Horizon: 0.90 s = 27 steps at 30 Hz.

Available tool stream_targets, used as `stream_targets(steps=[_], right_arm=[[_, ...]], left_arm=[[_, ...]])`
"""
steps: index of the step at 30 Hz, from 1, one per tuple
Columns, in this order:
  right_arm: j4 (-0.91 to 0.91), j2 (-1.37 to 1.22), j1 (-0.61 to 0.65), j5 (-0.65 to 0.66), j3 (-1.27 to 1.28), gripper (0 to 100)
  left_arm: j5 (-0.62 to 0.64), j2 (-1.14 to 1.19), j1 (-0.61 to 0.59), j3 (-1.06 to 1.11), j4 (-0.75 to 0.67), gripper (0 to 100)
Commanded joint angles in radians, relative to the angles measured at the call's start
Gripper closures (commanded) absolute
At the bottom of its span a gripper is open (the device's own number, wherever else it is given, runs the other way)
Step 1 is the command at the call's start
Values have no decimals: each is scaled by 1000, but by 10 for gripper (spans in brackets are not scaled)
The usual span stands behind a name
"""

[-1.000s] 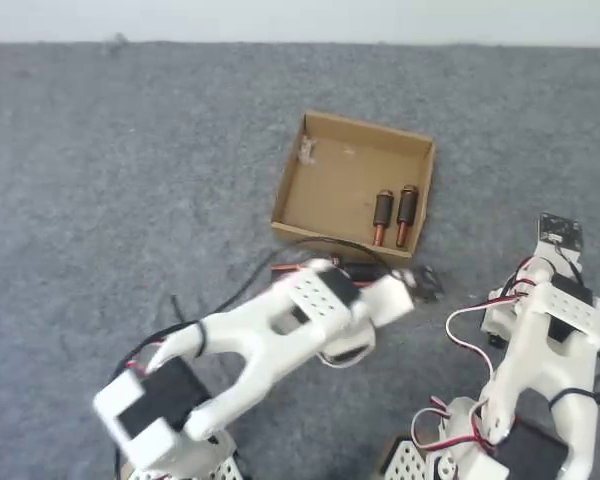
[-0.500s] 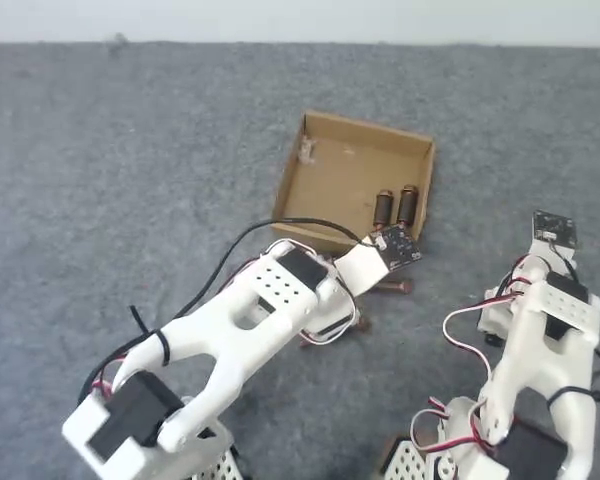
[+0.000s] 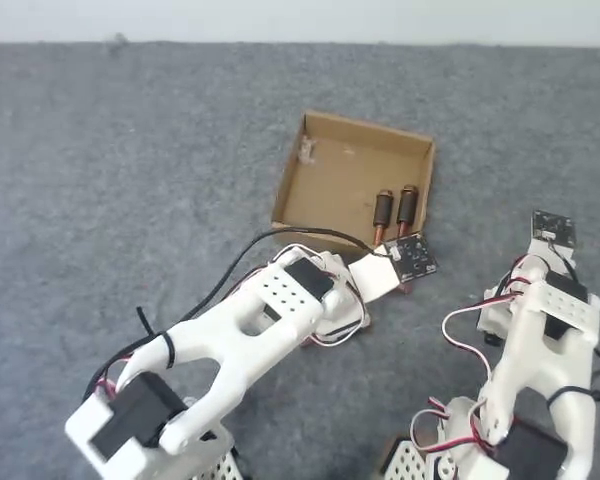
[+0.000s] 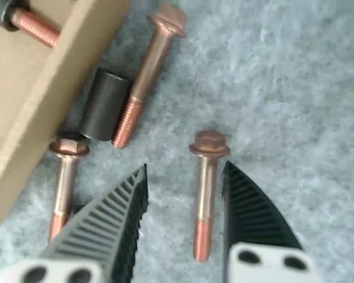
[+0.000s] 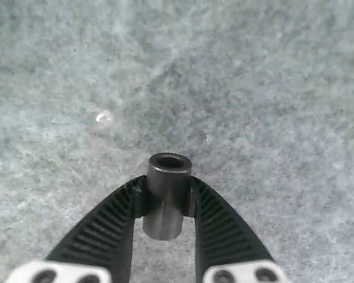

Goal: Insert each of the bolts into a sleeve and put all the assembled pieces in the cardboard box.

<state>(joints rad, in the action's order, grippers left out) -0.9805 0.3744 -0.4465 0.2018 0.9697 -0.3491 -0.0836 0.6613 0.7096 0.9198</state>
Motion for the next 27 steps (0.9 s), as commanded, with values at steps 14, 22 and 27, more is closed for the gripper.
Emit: stream_targets(steps=[14,22,27], right_arm=[[16,31,12,-11,-12,992],[16,31,12,-11,-12,992],[16,31,12,-12,-12,992]], left_arm=[[-5,290,20,-303,175,874],[-5,321,57,-305,173,988],[-5,319,52,-300,178,988]])
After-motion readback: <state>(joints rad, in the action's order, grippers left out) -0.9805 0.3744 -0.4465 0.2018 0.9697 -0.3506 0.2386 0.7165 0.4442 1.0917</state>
